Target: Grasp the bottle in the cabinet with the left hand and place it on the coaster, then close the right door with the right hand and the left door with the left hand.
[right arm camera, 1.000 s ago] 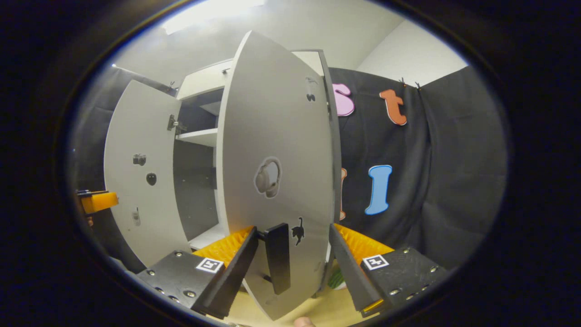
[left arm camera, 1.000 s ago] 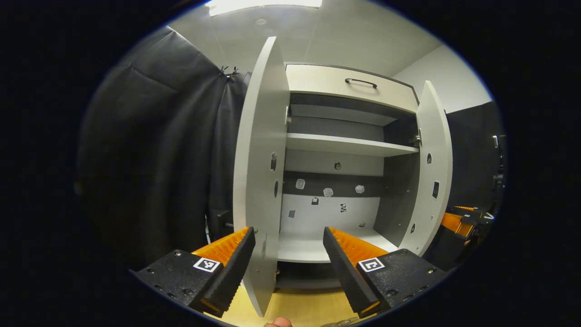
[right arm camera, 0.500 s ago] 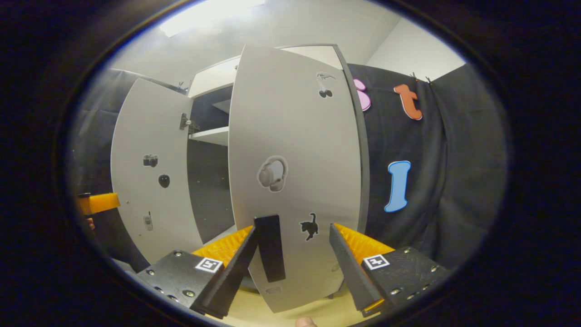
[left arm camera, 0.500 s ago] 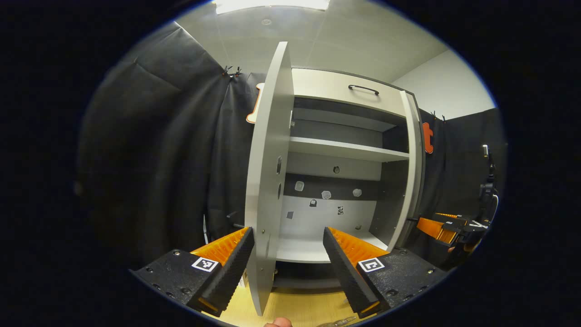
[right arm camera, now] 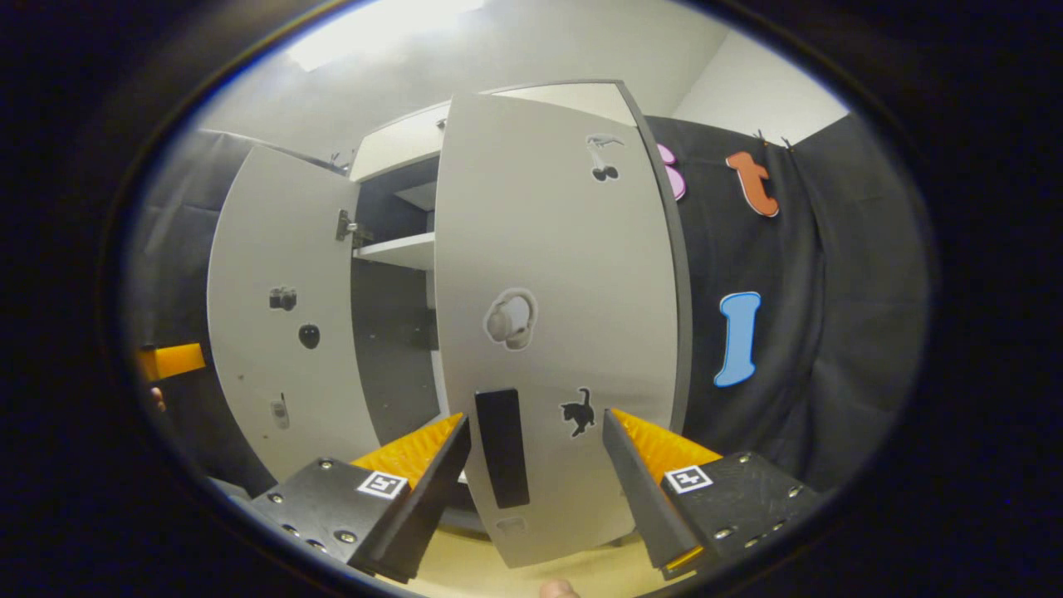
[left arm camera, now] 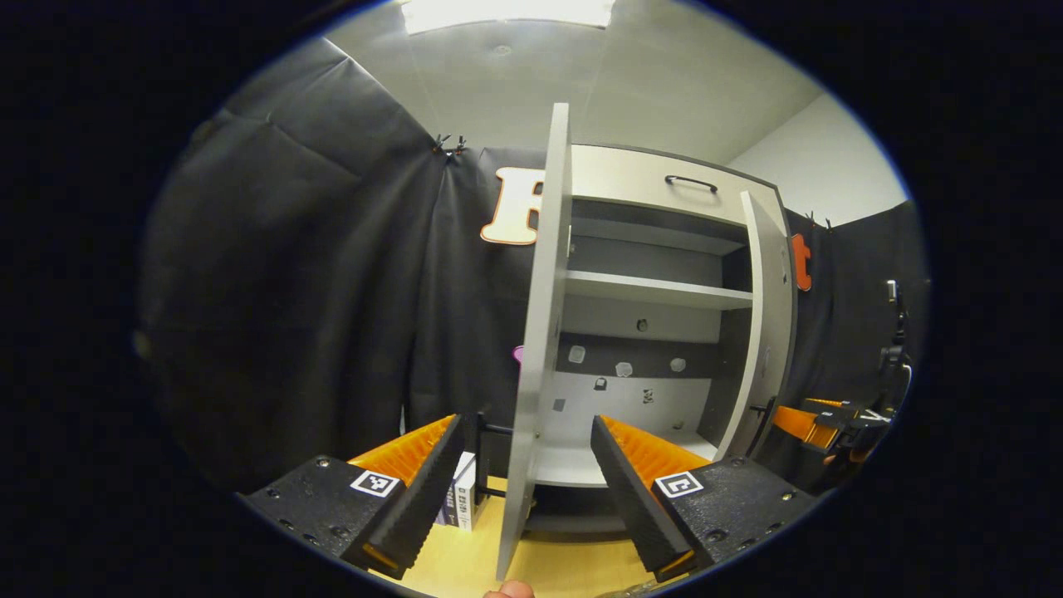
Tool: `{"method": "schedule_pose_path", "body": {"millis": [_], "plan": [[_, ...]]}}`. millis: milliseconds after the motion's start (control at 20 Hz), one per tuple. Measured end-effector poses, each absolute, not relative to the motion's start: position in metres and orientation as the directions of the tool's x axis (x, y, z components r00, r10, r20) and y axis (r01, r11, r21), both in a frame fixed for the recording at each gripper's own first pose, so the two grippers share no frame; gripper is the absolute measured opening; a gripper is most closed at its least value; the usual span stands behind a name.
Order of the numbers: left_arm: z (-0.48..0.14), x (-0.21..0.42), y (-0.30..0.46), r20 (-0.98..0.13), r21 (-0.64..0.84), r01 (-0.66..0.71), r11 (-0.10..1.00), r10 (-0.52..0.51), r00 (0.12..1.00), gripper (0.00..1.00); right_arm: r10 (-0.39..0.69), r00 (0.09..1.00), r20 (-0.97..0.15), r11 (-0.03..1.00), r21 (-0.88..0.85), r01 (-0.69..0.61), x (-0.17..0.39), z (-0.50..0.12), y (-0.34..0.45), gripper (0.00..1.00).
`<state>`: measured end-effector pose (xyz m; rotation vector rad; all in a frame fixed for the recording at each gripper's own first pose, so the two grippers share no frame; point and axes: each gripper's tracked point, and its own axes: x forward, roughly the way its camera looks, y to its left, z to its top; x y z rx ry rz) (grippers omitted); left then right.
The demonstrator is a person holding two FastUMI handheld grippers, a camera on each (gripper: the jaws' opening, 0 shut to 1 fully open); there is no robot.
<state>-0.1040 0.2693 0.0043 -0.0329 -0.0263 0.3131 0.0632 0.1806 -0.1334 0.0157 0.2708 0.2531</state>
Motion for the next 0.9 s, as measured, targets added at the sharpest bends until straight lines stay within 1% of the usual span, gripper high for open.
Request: {"method": "schedule_pose_path", "body": {"millis": [50, 100, 150, 200, 250, 300, 450, 500, 550, 650, 700, 750, 800, 850, 900], "plan": [[0.004, -0.104, 0.273, 0.020, -0.033, -0.315, 0.949, 0.316, 0.949, 0.96, 0.248, 0.933, -0.261, 0.969, 0.049, -0.244, 0.063, -0.132, 0.181, 0.94], [0.003, -0.105, 0.276, 0.018, -0.030, -0.322, 0.946, 0.322, 0.946, 0.96, 0.246, 0.934, -0.259, 0.969, 0.047, -0.242, 0.062, -0.132, 0.182, 0.97], [0.002, -0.105, 0.279, 0.015, -0.030, -0.326, 0.945, 0.326, 0.945, 0.96, 0.244, 0.935, -0.258, 0.970, 0.047, -0.240, 0.062, -0.131, 0.182, 0.93], [0.002, -0.104, 0.281, 0.015, -0.028, -0.326, 0.945, 0.327, 0.945, 0.96, 0.241, 0.936, -0.257, 0.970, 0.046, -0.237, 0.061, -0.130, 0.182, 0.93], [0.001, -0.103, 0.283, 0.016, -0.024, -0.327, 0.945, 0.328, 0.945, 0.92, 0.239, 0.937, -0.257, 0.971, 0.044, -0.235, 0.060, -0.129, 0.182, 0.93], [0.001, -0.102, 0.285, 0.017, -0.017, -0.331, 0.944, 0.331, 0.944, 0.96, 0.234, 0.938, -0.257, 0.972, 0.040, -0.231, 0.059, -0.129, 0.181, 0.93], [0.001, -0.101, 0.294, 0.022, 0.002, -0.347, 0.938, 0.347, 0.938, 0.96, 0.216, 0.943, -0.254, 0.976, 0.031, -0.215, 0.058, -0.126, 0.178, 0.93], [0.001, -0.100, 0.297, 0.024, 0.005, -0.350, 0.937, 0.350, 0.937, 0.92, 0.209, 0.945, -0.252, 0.977, 0.029, -0.209, 0.056, -0.125, 0.176, 0.96], [0.001, -0.100, 0.299, 0.026, 0.004, -0.352, 0.936, 0.351, 0.936, 0.96, 0.203, 0.946, -0.251, 0.979, 0.027, -0.203, 0.056, -0.123, 0.174, 0.96], [0.001, -0.100, 0.306, 0.030, -0.002, -0.359, 0.933, 0.359, 0.933, 0.96, 0.192, 0.950, -0.247, 0.981, 0.026, -0.191, 0.055, -0.120, 0.170, 0.97], [0.000, -0.100, 0.309, 0.028, -0.005, -0.365, 0.931, 0.365, 0.931, 0.92, 0.189, 0.951, -0.244, 0.982, 0.028, -0.187, 0.053, -0.119, 0.169, 0.96], [-0.003, -0.099, 0.313, 0.021, -0.007, -0.370, 0.929, 0.370, 0.929, 0.96, 0.186, 0.953, -0.241, 0.982, 0.030, -0.184, 0.052, -0.117, 0.168, 0.97], [-0.007, -0.098, 0.315, 0.012, -0.009, -0.374, 0.928, 0.374, 0.927, 0.96, 0.183, 0.954, -0.237, 0.983, 0.031, -0.181, 0.051, -0.115, 0.167, 0.97], [-0.009, -0.096, 0.316, 0.004, -0.011, -0.373, 0.928, 0.373, 0.928, 0.92, 0.181, 0.955, -0.234, 0.983, 0.032, -0.179, 0.050, -0.114, 0.167, 0.97], [-0.011, -0.095, 0.316, 0.001, -0.013, -0.370, 0.929, 0.370, 0.929, 0.96, 0.180, 0.956, -0.232, 0.984, 0.034, -0.177, 0.049, -0.113, 0.167, 0.97]]}}
